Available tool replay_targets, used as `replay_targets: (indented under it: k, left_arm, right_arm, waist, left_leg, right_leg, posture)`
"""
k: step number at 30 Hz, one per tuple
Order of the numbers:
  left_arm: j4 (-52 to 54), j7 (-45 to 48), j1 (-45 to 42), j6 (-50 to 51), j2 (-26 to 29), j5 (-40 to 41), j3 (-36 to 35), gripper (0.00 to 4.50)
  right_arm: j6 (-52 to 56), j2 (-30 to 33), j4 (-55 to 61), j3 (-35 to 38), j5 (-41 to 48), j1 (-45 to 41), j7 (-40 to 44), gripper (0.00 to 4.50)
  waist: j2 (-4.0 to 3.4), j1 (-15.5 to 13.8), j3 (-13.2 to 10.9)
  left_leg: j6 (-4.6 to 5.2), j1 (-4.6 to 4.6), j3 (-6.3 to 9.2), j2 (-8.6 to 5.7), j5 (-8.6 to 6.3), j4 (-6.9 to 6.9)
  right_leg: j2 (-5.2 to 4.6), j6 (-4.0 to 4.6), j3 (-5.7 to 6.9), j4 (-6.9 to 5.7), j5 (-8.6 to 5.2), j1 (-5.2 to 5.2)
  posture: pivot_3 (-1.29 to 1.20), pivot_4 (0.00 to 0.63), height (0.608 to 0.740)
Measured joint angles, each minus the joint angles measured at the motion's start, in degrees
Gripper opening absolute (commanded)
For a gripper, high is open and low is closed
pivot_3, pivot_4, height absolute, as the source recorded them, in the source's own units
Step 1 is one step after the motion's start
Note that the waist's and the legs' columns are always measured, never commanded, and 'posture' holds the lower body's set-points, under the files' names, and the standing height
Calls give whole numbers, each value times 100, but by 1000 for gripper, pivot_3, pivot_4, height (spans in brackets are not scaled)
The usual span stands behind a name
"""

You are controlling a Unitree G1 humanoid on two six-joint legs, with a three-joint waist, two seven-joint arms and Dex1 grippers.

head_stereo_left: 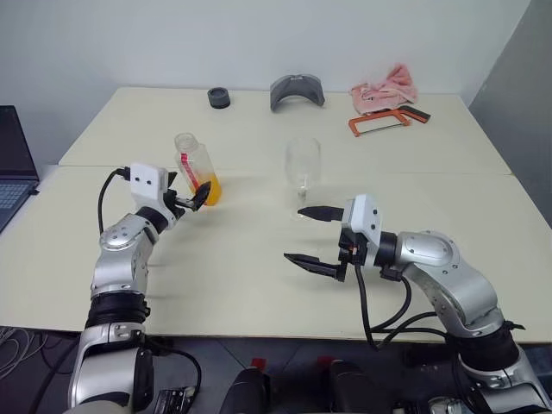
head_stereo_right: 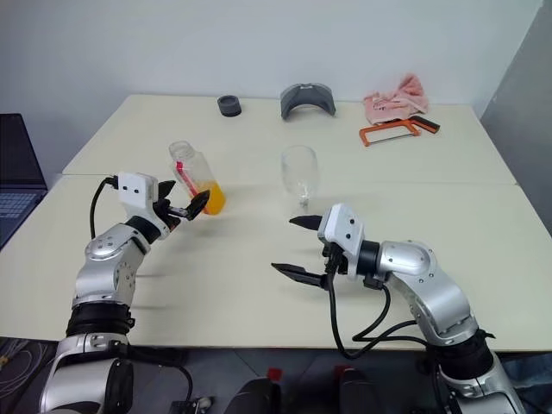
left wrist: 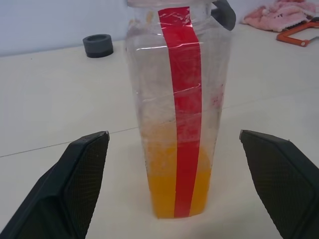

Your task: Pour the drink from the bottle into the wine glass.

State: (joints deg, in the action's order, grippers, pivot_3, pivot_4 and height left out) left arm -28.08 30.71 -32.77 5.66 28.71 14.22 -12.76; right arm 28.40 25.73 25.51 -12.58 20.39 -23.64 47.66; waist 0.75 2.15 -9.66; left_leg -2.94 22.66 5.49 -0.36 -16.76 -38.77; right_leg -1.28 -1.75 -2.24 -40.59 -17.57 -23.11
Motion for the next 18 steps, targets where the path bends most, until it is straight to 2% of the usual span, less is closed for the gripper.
replay_targets:
  k: [12,15,18]
  left_arm:
    - [-1158,46,-866,-533,-64,-201,117,4500]
    - [-1389,101,-988,-631,-77,-216,123,3905]
    - [-1518,123,-1088,-642,-96,-221,124,2972]
  right_arm:
    - [-2,-128,-153,-63,0,-246,29,4434]
    - [-4,-142,-205,-84,-1,-271,35,4500]
    - [-15,-189,-215,-97,-1,-305,34,4500]
  waist:
    - [0,2,0]
    - [0,6,0]
    - [0,6,0]
  left_leg:
    - [-1,7,3,-4,1,-2]
    - [-2,8,3,-4,1,-2]
    - [-1,9,4,-4,1,-2]
  right_leg:
    - [-1,0,2,0,0,-5]
    - [-1,0,2,0,0,-7]
    - [-1,0,3,0,0,-7]
  posture:
    - [0,150,740]
    - [0,150,740]
    - [0,150,740]
